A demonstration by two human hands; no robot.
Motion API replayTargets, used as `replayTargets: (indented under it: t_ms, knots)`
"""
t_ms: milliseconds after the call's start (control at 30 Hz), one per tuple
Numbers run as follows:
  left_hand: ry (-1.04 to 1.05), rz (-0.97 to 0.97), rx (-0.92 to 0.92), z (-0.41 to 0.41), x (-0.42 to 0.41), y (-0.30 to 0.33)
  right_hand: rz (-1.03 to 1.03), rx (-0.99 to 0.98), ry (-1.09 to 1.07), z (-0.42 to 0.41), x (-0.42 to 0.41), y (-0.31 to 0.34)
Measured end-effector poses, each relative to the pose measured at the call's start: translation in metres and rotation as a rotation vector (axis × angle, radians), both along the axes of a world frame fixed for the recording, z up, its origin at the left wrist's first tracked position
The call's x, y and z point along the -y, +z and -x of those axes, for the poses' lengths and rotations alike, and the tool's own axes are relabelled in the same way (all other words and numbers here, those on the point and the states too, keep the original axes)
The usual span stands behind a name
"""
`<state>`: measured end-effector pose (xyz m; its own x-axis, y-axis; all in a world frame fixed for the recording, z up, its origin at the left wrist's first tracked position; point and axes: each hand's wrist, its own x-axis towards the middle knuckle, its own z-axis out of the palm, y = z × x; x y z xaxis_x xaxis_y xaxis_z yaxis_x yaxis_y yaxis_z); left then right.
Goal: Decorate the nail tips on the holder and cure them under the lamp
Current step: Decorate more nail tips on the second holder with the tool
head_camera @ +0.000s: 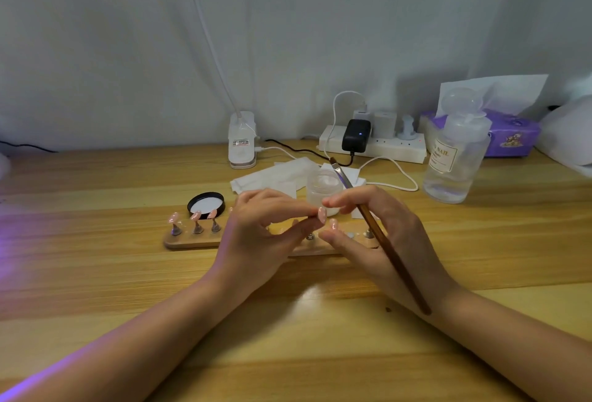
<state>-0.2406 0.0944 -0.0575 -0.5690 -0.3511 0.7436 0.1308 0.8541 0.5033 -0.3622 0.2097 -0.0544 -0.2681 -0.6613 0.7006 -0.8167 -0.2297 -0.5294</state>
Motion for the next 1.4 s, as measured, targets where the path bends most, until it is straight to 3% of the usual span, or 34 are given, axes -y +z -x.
replayTargets:
  t_ms: [367,567,667,800,1267,1400]
  knots:
    - [-0.009,0.062,0.070,0.000,-0.003,0.001,0.055,-0.071,0.005,0.002,0.000,0.000]
    - [0.193,0.139,0.246,0.000,-0.004,-0.001,0.079,-0.002,-0.046,0.015,-0.007,0.010]
    - [0.288,0.196,0.364,0.000,-0.005,-0.002,-0.009,-0.074,-0.097,0.029,-0.009,0.009]
    - [0.248,0.183,0.418,-0.001,-0.006,-0.002,-0.124,-0.157,-0.106,0.033,-0.005,0.003]
    - [0.216,0.083,0.453,-0.001,-0.004,-0.002,-0.239,-0.079,-0.072,0.036,-0.008,0.007]
    - [0.266,0.131,0.480,-0.001,-0.003,-0.003,-0.260,-0.021,-0.083,0.046,-0.015,0.012]
